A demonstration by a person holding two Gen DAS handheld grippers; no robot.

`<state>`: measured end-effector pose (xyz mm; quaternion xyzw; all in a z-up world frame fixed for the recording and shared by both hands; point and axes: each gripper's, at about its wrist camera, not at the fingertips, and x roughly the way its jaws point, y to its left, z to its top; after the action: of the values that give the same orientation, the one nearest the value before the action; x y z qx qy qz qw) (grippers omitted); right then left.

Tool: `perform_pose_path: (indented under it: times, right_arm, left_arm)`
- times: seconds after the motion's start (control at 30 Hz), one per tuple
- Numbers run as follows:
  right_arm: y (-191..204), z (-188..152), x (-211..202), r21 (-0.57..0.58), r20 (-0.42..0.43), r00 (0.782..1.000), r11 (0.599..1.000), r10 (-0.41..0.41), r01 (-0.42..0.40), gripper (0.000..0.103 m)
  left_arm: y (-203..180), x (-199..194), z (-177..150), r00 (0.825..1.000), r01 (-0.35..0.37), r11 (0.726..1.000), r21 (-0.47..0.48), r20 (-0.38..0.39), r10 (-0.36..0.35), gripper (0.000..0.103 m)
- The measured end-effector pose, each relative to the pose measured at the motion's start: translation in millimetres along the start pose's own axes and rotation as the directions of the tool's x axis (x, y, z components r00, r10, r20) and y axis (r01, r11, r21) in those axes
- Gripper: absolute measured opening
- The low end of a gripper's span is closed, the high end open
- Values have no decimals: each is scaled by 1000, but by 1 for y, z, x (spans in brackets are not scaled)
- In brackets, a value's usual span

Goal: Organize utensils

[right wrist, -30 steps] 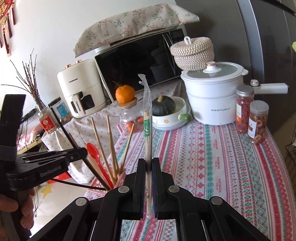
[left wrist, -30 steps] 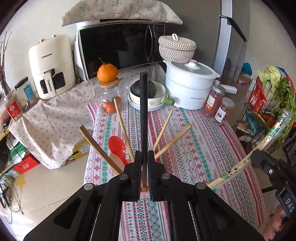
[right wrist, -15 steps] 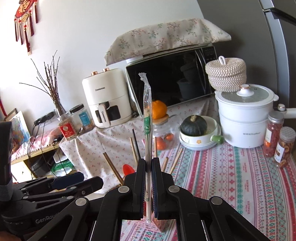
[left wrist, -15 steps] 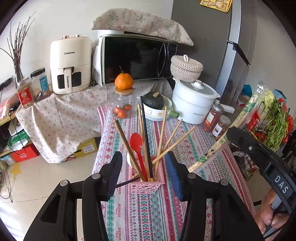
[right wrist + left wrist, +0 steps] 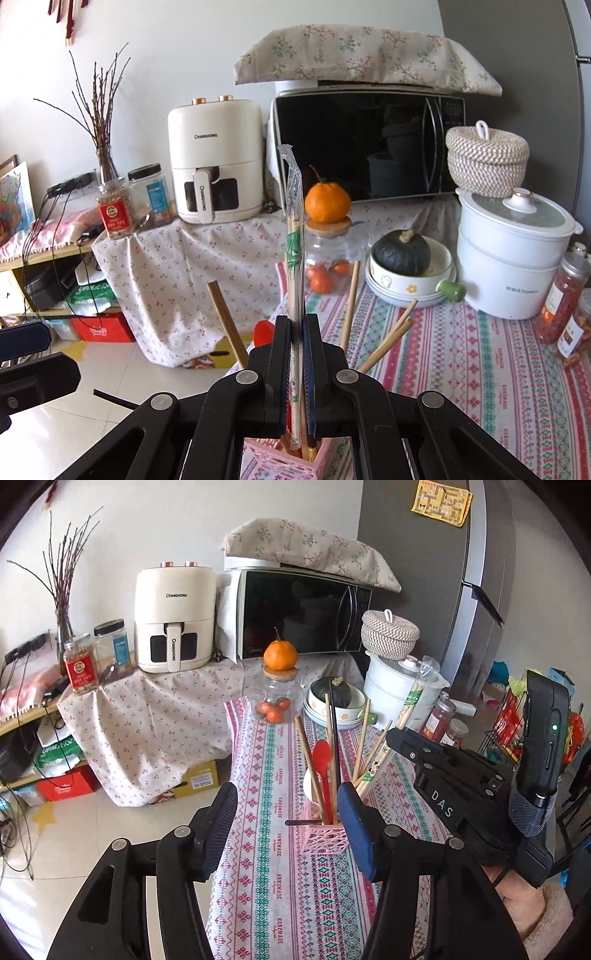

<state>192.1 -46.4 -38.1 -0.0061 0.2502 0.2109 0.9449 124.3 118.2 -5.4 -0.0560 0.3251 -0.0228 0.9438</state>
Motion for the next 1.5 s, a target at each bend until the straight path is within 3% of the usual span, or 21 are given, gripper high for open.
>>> perform_pose_path:
  times: [0.27, 0.3, 0.37, 0.5, 0.63, 0.7, 0.77, 0.8, 0.9, 1.07, 1.3, 1.5]
  right_arm:
    - [4, -11, 22, -12, -76, 997, 1000, -23, 22, 7]
    - [3, -12, 22, -2, -78, 997, 1000, -18, 18, 15]
    - [1, -10, 16, 25, -74, 997, 1000, 0, 2, 44]
    - [-6, -3, -12, 53, -21, 1000, 998, 15, -13, 49]
    - [-19, -2, -46, 70, 1, 999, 996, -53, 53, 78]
    - [-27, -4, -65, 72, 8, 995, 992, -100, 100, 85]
    - [-33, -6, -83, 66, -1, 990, 988, -142, 141, 100]
    - [-36, -8, -91, 65, -6, 986, 984, -168, 168, 103]
    - [-46, -15, -115, 72, -22, 968, 965, -249, 250, 103]
    - [-63, -28, -147, 132, -87, 955, 947, -282, 292, 103]
    - [-67, -37, -192, 146, -67, 928, 916, -367, 373, 103]
    - [-68, -39, -200, 129, -61, 908, 899, -415, 420, 103]
  left_arm:
    - [7, 4, -1, 1000, -10, 1000, -10, -16, 10, 60]
    - [8, 5, -2, 1000, -13, 1000, -11, -19, 13, 60]
    - [7, 5, -3, 1000, -19, 1000, -13, -21, 19, 68]
    - [6, 0, -5, 999, -37, 999, -14, -7, 36, 78]
    - [2, -7, -9, 999, -44, 999, -20, 4, 44, 89]
    - [-1, -12, -11, 999, -43, 999, -30, 6, 43, 93]
    - [-5, -17, -14, 999, -49, 998, -44, 2, 49, 101]
    - [-8, -19, -16, 999, -52, 998, -46, 3, 52, 103]
    - [-22, -27, -21, 997, -73, 997, -20, 20, 73, 103]
    - [-48, -36, -29, 997, -83, 997, -10, 1, 83, 103]
    - [-80, -56, -45, 995, -103, 995, 3, 20, 103, 103]
    - [-95, -65, -49, 993, -100, 995, 27, 60, 98, 103]
